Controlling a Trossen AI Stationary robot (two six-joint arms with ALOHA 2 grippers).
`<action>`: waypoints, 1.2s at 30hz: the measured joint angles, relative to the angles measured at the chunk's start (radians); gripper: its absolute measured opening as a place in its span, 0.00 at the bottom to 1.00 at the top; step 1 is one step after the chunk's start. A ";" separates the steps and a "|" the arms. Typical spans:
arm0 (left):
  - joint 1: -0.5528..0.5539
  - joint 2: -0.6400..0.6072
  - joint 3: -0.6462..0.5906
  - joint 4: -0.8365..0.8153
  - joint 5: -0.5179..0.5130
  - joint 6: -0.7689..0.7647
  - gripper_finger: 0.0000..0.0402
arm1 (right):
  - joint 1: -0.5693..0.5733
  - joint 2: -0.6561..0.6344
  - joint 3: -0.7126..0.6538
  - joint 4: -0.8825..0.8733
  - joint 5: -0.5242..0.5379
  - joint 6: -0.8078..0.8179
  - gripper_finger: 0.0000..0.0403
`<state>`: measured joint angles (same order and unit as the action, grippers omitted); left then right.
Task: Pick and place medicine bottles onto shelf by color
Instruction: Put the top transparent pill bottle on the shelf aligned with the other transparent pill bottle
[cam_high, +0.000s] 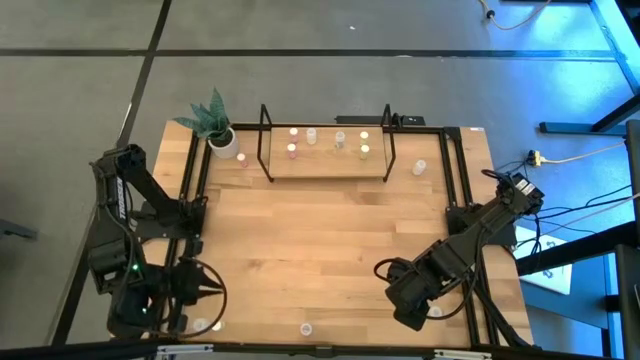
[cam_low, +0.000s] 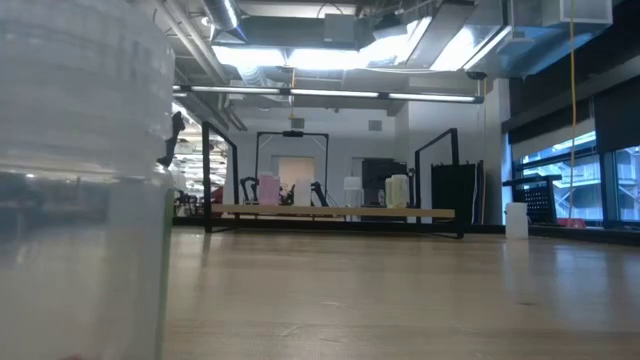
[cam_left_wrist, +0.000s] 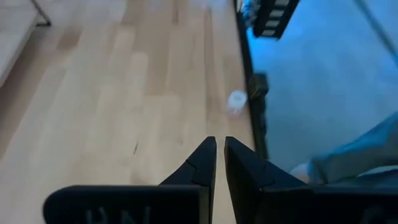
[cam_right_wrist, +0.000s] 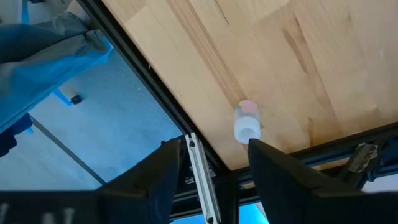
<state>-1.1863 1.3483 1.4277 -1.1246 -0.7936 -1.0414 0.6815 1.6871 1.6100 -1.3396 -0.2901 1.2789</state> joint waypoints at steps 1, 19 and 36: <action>0.005 0.000 0.000 0.027 -0.012 0.010 0.07 | 0.000 0.000 0.000 0.000 0.000 0.000 0.49; 0.166 0.000 0.000 0.300 -0.024 0.278 0.07 | 0.000 0.000 0.000 0.004 0.035 0.000 0.49; 0.167 0.000 0.000 0.295 -0.033 0.312 0.07 | 0.000 0.000 0.000 0.015 0.035 -0.001 0.49</action>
<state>-1.0191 1.3480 1.4277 -0.8295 -0.8262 -0.7290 0.6819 1.6868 1.6097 -1.3248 -0.2546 1.2782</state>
